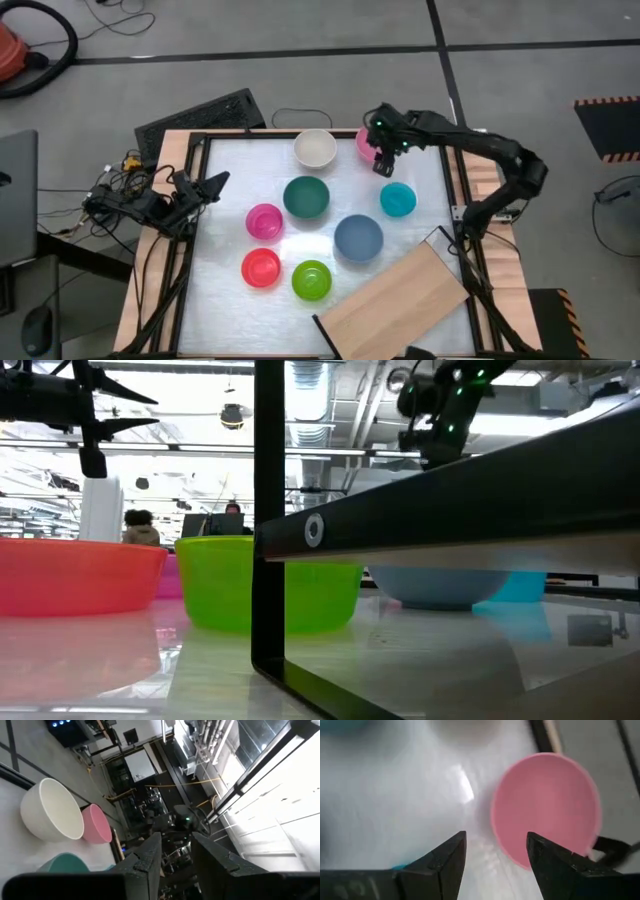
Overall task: Place and stack bowls onto a shelf
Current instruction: Put the light pink bowl on the shelf
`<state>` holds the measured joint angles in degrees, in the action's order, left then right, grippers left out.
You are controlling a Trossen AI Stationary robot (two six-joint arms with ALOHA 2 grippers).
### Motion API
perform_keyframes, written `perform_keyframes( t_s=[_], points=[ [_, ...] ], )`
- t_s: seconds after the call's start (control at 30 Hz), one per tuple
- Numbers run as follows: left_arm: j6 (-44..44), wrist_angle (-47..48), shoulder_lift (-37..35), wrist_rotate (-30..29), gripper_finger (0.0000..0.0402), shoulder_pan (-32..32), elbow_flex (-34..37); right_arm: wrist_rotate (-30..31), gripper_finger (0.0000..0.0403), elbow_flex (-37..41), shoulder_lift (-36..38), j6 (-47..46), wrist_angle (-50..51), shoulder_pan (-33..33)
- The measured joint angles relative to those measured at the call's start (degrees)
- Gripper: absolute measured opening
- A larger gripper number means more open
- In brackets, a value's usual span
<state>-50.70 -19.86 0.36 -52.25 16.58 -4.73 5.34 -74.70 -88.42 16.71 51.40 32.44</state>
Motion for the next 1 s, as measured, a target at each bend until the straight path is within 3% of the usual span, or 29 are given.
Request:
perform_keyframes(
  t_s=[0.17, 0.57, 0.67, 0.83, 1.0],
  points=[
    [0.0, 1.7, 0.0, 0.0, 0.0091, 0.0, 0.0, -0.7, 0.0233, 0.0, -5.1, 5.5, -0.7, 0.3],
    [-0.6, 3.7, 0.0, 0.5, 0.0092, 0.0, 0.0, -0.3, 0.0225, 0.0, -13.5, 6.8, -1.6, 4.0],
    [-0.8, 3.7, 0.0, 0.5, 0.0092, 0.0, 0.0, 2.2, 0.0184, 0.0, -14.0, 6.8, -2.7, 4.1],
    [-0.8, 4.3, 0.0, 0.5, 0.0092, 0.0, 0.0, 2.4, 0.0036, 0.0, -14.0, 7.5, -3.9, 3.9],
    [-0.8, 4.2, 0.0, 0.5, 0.0092, 0.0, 0.0, 4.8, 0.0027, 0.0, -13.6, 7.3, -3.5, 3.6]
  ],
)
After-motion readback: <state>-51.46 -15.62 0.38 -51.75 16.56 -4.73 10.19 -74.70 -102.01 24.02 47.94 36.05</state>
